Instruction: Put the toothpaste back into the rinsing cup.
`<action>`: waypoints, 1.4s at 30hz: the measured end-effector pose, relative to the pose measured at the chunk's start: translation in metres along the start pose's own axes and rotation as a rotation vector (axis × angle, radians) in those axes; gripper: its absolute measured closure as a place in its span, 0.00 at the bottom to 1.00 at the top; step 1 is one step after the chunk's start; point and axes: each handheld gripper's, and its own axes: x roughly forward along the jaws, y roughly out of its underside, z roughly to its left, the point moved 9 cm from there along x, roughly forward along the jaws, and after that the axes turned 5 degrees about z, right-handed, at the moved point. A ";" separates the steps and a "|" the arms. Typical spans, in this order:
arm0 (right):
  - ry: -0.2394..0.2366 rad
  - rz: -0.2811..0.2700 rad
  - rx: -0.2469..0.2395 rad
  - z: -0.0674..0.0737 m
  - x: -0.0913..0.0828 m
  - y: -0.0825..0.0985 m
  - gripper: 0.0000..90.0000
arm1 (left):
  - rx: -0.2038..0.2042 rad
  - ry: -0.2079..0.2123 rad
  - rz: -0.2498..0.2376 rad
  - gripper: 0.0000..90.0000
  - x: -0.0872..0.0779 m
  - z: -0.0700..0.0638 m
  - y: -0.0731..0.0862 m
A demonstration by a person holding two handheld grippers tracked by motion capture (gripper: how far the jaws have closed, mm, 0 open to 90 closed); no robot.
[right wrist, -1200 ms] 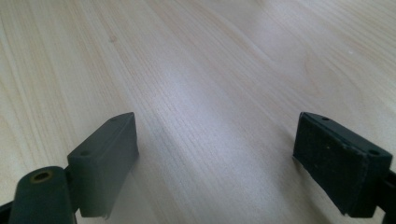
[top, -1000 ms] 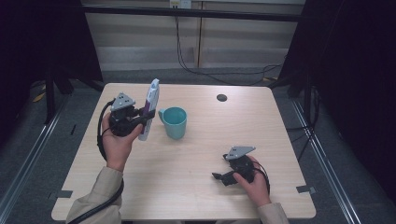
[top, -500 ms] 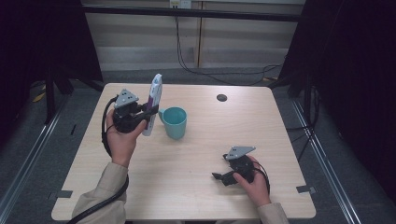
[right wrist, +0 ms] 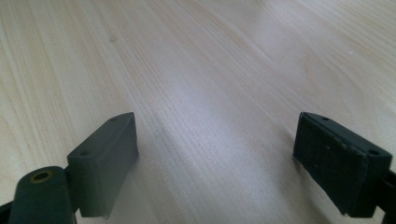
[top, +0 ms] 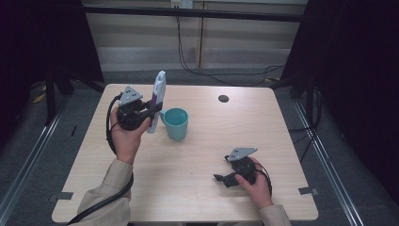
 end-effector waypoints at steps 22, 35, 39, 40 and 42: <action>0.002 0.001 -0.003 0.000 0.000 0.000 0.14 | 0.003 0.007 -0.033 0.80 0.024 -0.013 -0.018; 0.001 0.001 -0.001 0.000 0.000 0.000 0.14 | 0.006 0.011 -0.040 0.80 0.031 -0.015 -0.025; 0.001 0.001 -0.002 0.000 0.000 0.000 0.14 | 0.006 0.013 -0.040 0.80 0.033 -0.015 -0.027; 0.002 0.001 -0.003 0.000 0.000 0.000 0.14 | 0.008 0.011 -0.044 0.80 0.034 -0.016 -0.028; 0.002 0.001 -0.002 0.000 0.000 0.000 0.14 | 0.009 0.012 -0.041 0.80 0.035 -0.016 -0.029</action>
